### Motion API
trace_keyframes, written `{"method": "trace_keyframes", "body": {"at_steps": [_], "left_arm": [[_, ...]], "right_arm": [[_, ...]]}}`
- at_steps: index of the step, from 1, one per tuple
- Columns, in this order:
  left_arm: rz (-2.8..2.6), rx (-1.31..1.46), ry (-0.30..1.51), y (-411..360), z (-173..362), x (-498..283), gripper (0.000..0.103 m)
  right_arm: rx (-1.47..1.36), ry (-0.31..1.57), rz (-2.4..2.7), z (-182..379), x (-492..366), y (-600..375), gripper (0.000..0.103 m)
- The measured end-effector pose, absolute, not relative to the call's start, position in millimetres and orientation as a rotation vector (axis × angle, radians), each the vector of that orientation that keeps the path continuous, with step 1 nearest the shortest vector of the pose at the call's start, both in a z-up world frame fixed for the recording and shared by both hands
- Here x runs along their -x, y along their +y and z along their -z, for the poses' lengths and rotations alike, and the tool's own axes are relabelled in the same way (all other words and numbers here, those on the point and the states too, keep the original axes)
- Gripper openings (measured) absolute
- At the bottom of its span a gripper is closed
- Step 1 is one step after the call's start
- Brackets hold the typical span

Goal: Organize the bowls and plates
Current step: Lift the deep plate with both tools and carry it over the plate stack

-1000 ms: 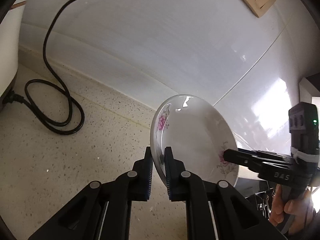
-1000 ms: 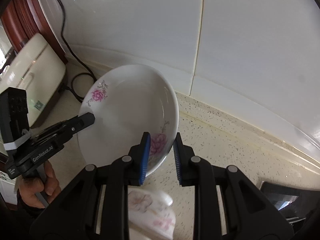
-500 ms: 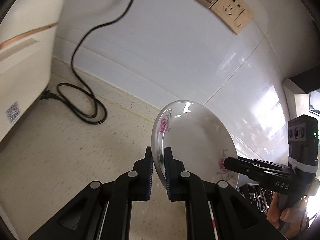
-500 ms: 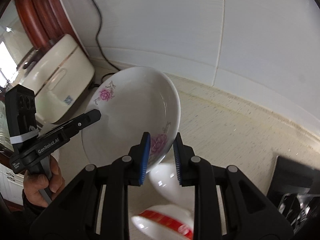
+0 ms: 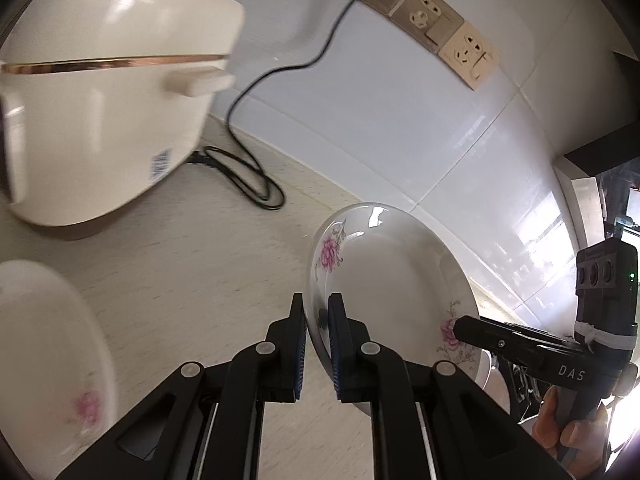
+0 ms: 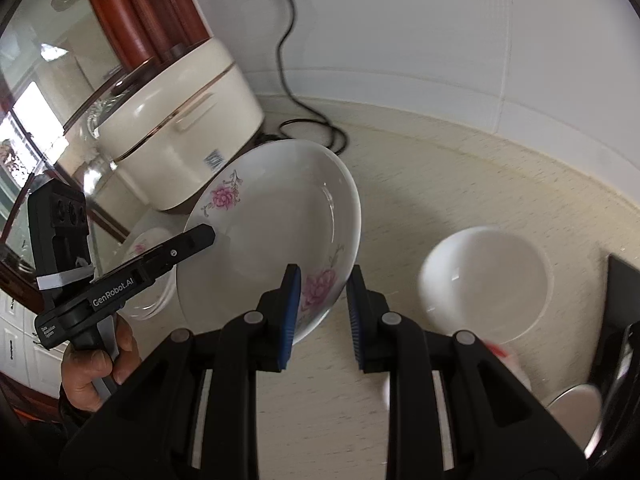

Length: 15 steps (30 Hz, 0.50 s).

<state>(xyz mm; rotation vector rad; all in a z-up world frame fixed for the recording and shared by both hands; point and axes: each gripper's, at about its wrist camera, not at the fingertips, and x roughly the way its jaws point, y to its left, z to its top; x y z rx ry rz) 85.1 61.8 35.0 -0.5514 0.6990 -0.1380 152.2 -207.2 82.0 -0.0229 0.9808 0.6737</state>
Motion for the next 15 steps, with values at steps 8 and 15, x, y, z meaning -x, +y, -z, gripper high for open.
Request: {"method": "trace_keyframes", "body": {"at_steps": [8, 15], "left_arm": [[0.081, 0.551, 0.687, 100.2, -34.5, -41.0, 0.01], [0.02, 0.55, 0.671, 134.0, -34.6, -8.3, 0.01]], "right_arm": [[0.008, 0.985, -0.745, -64.5, -123.4, -154.2, 0.027], [0.007, 0.994, -0.809, -54.9, -104.7, -110.0, 0.027]]}}
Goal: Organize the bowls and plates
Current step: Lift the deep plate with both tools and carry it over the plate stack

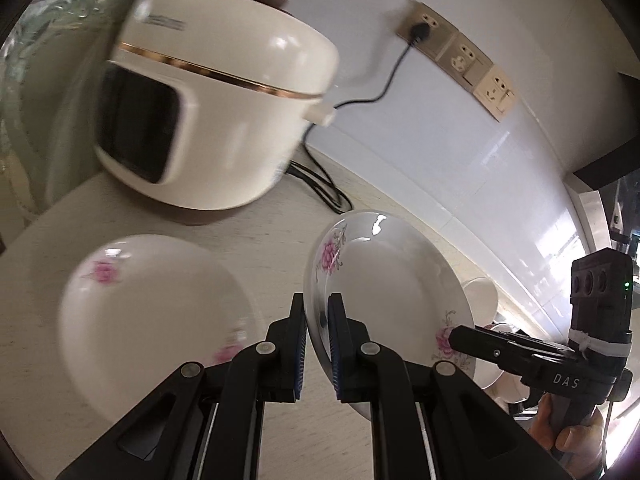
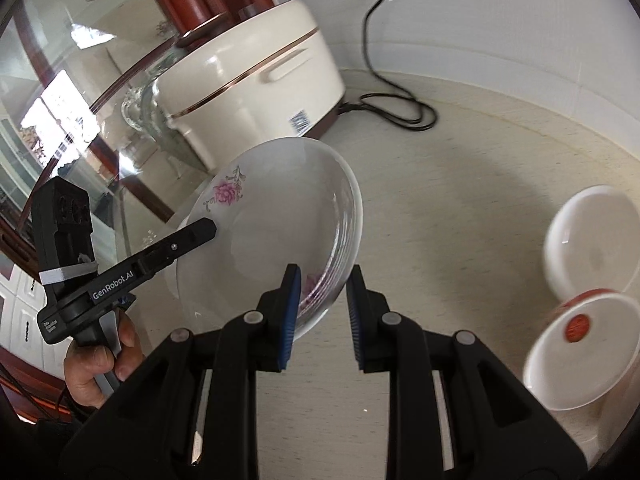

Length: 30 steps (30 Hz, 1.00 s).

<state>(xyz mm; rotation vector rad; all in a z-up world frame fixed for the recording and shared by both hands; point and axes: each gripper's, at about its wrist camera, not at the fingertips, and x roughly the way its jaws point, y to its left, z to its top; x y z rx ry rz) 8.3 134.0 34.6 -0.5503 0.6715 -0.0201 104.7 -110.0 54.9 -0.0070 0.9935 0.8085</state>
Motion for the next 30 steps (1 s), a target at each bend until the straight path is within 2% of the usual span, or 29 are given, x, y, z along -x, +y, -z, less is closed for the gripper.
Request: {"method": "trace_keyframes", "body": {"at_steps": [17, 30], "left_arm": [[-0.143, 0.58, 0.672, 203.5, -18.5, 36.7, 0.01], [-0.216, 0.578, 0.691, 226.8, -4.2, 42.8, 0.01]], "right_arm": [[0.03, 1.038, -0.924, -23.3, -79.1, -18.1, 0.027], [0.108, 1.064, -0.916, -4.6, -72.3, 23.0, 0.027]]}}
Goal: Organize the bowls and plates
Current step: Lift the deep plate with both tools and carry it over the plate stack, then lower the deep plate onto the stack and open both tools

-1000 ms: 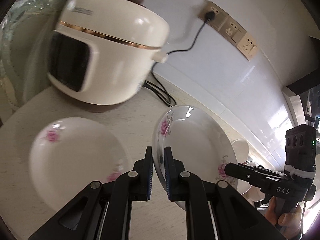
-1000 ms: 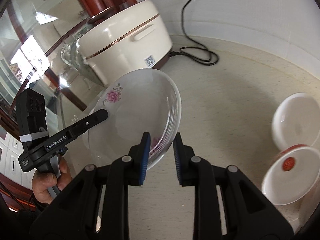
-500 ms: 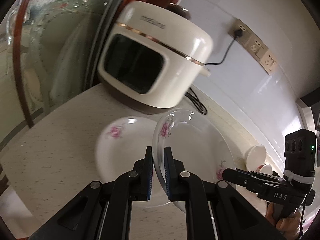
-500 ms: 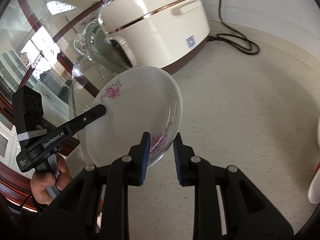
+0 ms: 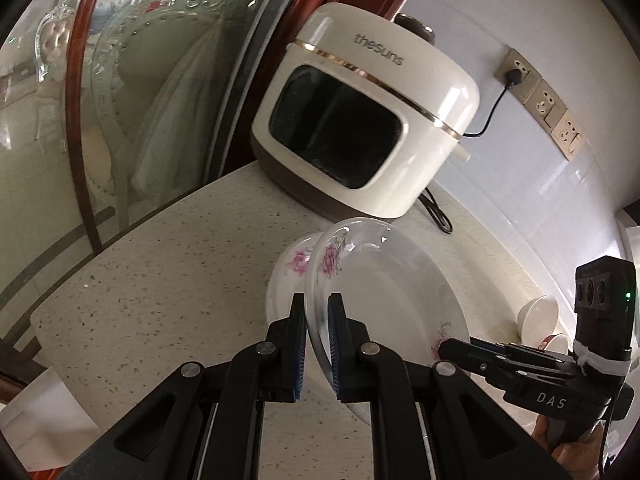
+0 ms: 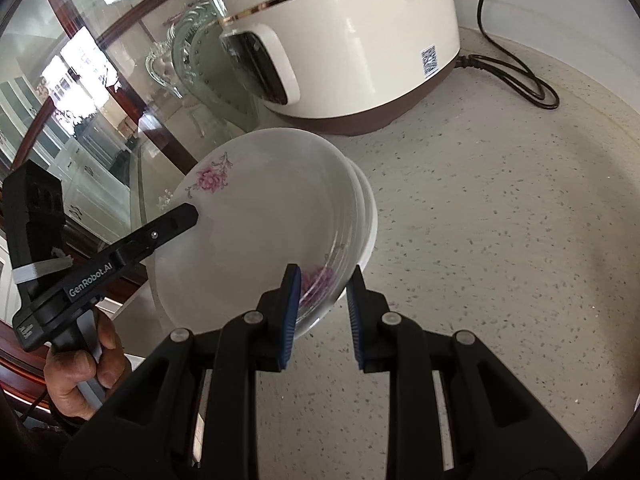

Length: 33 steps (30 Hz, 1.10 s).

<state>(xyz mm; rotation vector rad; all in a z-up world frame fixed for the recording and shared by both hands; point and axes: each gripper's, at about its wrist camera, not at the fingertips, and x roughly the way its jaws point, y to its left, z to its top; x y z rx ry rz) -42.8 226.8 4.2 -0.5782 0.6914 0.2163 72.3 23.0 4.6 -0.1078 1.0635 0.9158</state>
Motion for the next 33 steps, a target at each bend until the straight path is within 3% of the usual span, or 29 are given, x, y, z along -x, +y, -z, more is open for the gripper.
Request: {"method": "trace_keyframes", "body": {"at_steps": [17, 33], "left_arm": [[-0.262, 0.549, 0.715, 224.0, 5.0, 41.7, 0.011], [-0.306, 0.531, 0.695, 213.1, 5.7, 47.3, 0.012]], "right_arm": [[0.259, 1.022, -0.83, -2.3, -63.9, 50.0, 0.027], [0.402, 0.836, -0.727, -0.3, -36.1, 61.4, 0.034]]}}
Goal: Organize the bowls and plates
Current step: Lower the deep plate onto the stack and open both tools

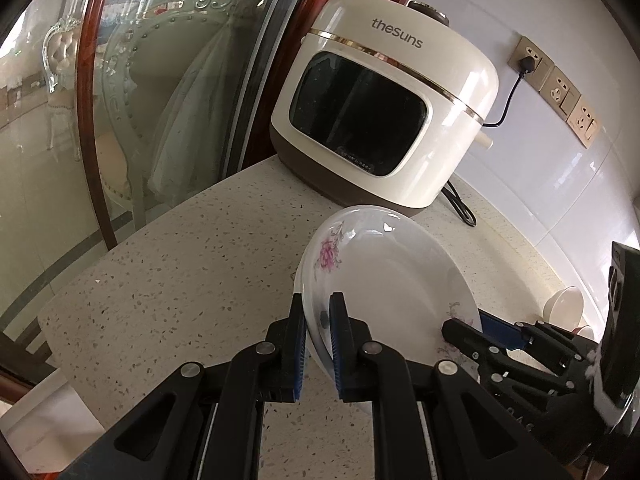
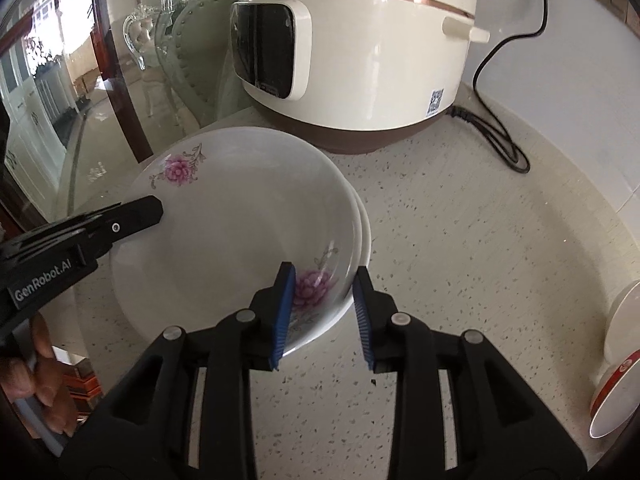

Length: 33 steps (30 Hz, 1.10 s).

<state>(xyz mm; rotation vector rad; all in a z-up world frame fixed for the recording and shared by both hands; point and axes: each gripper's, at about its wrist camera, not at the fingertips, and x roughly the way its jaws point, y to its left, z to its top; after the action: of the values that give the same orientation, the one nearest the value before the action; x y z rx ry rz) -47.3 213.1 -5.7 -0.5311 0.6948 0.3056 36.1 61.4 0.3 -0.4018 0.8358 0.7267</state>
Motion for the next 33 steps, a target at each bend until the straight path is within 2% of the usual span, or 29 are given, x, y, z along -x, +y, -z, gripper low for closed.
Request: {"method": "trace_keyframes", "body": {"at_steps": [8, 9, 17, 18, 20, 22, 26, 31, 33], "left_arm": [[-0.335, 0.496, 0.683, 204.2, 3.6, 48.7, 0.012], [-0.336, 0.493, 0.682, 204.0, 4.1, 48.9, 0.012], [-0.365, 0.434, 0.682, 199.6, 3.7, 48.5, 0.013], [-0.371, 0.42, 0.682, 198.5, 3.6, 48.0, 0.013], [-0.385, 0.401, 0.684, 196.9, 3.8, 47.0, 0.013], [-0.399, 0.384, 0.692, 196.1, 4.8, 45.7, 0.014], [-0.413, 0.386, 0.694, 198.0, 7.7, 45.0, 0.016], [-0.42, 0.372, 0.688, 192.7, 4.0, 44.0, 0.018], [-0.424, 0.374, 0.673, 189.4, 0.5, 45.3, 0.026]], "right_arm": [[0.57, 0.695, -0.679, 7.7, -11.8, 82.9, 0.039], [0.575, 0.695, -0.699, 8.0, -8.9, 85.5, 0.036], [0.526, 0.704, -0.71, 4.9, -12.9, 81.2, 0.038], [0.512, 0.708, -0.715, 4.5, -14.9, 78.9, 0.04], [0.495, 0.7, -0.703, 1.7, -15.2, 73.8, 0.052], [0.469, 0.69, -0.704, -0.7, -13.1, 67.8, 0.056], [0.424, 0.686, -0.704, -4.5, -12.0, 56.5, 0.064], [0.351, 0.694, -0.688, -9.4, -12.1, 39.0, 0.068], [0.308, 0.699, -0.677, -12.3, -12.4, 26.8, 0.069]]}}
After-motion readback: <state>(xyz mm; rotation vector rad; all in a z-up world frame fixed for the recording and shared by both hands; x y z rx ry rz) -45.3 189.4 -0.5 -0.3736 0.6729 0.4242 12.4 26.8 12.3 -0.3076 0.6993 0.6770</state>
